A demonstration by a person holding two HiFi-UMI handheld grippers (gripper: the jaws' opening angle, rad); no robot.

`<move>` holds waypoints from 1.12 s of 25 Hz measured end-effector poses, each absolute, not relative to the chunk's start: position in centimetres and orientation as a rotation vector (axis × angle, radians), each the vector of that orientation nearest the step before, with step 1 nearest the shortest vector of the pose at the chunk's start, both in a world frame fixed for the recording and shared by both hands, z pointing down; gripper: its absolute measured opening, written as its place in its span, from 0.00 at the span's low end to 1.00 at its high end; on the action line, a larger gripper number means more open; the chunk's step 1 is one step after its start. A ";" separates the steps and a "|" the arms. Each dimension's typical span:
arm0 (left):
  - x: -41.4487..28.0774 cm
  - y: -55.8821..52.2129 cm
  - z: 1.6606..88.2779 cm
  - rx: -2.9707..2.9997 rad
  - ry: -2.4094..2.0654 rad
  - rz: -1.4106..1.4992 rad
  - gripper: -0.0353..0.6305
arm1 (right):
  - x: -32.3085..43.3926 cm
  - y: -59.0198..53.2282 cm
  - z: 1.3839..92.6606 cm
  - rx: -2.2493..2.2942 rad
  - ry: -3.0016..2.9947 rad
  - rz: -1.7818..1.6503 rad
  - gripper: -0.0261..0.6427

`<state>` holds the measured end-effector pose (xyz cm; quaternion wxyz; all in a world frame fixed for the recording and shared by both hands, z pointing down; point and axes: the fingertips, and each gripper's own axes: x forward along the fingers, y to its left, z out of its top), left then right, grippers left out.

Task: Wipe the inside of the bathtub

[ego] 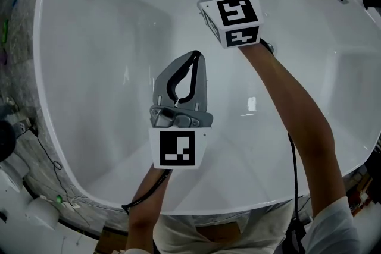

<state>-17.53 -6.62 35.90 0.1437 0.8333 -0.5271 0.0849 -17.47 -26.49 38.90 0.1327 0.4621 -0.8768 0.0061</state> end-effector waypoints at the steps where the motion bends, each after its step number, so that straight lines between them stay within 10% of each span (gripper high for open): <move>1: -17.3 -6.8 35.7 2.395 -1.525 0.237 0.05 | -16.9 -26.5 38.8 1.345 -2.541 0.022 0.13; 28: -8.3 -8.0 34.0 2.414 -1.420 0.258 0.05 | -2.9 -25.4 39.4 1.455 -2.371 0.048 0.13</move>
